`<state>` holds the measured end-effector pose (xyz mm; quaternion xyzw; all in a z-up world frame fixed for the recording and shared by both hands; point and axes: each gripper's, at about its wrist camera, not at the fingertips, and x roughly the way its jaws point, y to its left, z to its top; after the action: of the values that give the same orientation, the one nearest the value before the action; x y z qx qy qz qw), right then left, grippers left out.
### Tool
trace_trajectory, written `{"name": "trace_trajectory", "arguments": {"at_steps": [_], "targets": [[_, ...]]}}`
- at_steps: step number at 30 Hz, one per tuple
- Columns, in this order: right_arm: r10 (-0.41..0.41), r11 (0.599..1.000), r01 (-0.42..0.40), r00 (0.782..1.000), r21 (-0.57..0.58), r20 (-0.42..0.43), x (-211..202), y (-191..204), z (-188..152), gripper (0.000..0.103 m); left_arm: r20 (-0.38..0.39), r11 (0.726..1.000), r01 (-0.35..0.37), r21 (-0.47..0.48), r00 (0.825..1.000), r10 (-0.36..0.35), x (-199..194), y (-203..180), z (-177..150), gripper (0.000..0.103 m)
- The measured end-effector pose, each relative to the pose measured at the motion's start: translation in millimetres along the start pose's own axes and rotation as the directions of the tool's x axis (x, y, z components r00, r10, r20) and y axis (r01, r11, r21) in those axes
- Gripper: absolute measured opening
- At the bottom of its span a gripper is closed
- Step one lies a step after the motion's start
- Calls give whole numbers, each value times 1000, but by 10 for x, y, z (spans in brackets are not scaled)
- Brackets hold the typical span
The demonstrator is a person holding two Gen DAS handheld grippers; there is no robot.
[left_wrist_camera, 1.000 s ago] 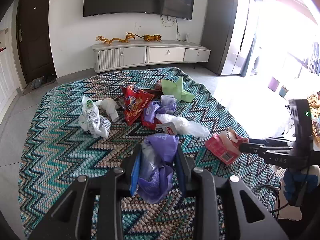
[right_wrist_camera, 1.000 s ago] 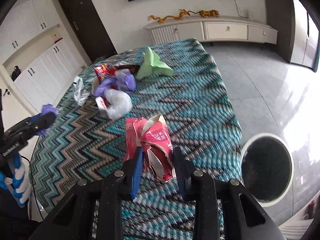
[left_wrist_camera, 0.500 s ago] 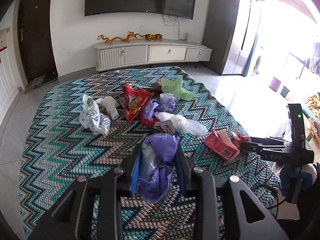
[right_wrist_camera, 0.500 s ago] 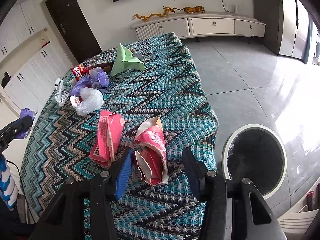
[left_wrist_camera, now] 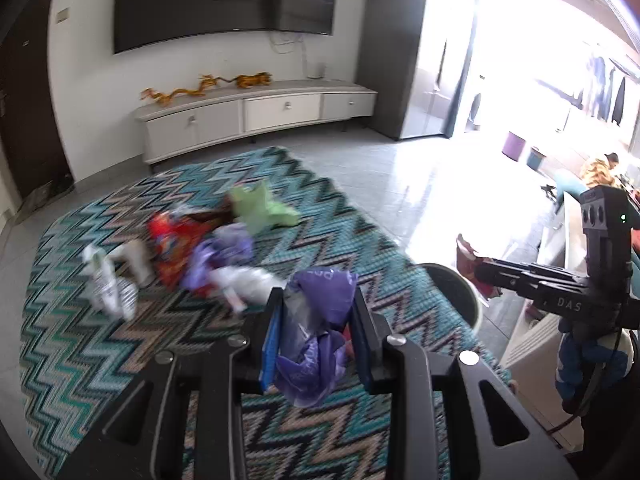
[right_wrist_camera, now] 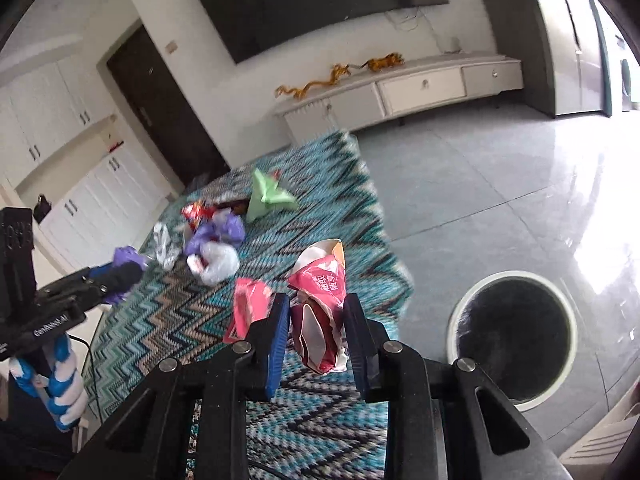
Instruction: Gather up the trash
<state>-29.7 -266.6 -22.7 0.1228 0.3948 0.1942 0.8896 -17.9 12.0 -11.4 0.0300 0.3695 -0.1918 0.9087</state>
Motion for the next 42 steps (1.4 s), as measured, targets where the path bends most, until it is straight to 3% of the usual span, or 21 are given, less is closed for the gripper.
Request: {"name": "trace_trajectory", "arguments": {"at_steps": [8, 14, 22, 25, 27, 29, 31, 34, 42], "targets": [[-131, 984, 118, 987, 130, 95, -510, -640, 88, 26, -87, 988, 142, 59, 987, -137, 601, -777, 437, 30], [-211, 953, 191, 975, 236, 62, -456, -1210, 83, 26, -182, 979, 200, 40, 965, -189, 1171, -1225, 628, 31], [-226, 926, 216, 974, 311, -3, -189, -1744, 48, 26, -267, 972, 234, 35, 939, -216, 1821, -1685, 709, 32], [-233, 914, 230, 972, 333, -33, -70, -1937, 27, 29, -298, 965, 262, 12, 922, -247, 2018, -1813, 745, 33], [-244, 907, 245, 969, 343, -48, -17, -2046, 1, 32, -314, 960, 281, -3, 911, -267, 2132, -1884, 758, 38], [-259, 897, 266, 964, 354, -67, 35, -2157, -23, 40, -318, 957, 289, -22, 906, -280, 2222, -1904, 774, 56], [-270, 887, 278, 960, 370, -75, 31, -2220, -82, 54, -316, 956, 293, -31, 904, -287, 2263, -1909, 797, 57], [-274, 881, 282, 959, 380, -77, -7, -2268, -111, 55, -308, 956, 291, -34, 907, -287, 2271, -1909, 813, 57], [-276, 886, 264, 961, 382, -25, -230, -2129, -105, 55, -200, 965, 259, 28, 948, -249, 1734, -1816, 913, 57]]}}
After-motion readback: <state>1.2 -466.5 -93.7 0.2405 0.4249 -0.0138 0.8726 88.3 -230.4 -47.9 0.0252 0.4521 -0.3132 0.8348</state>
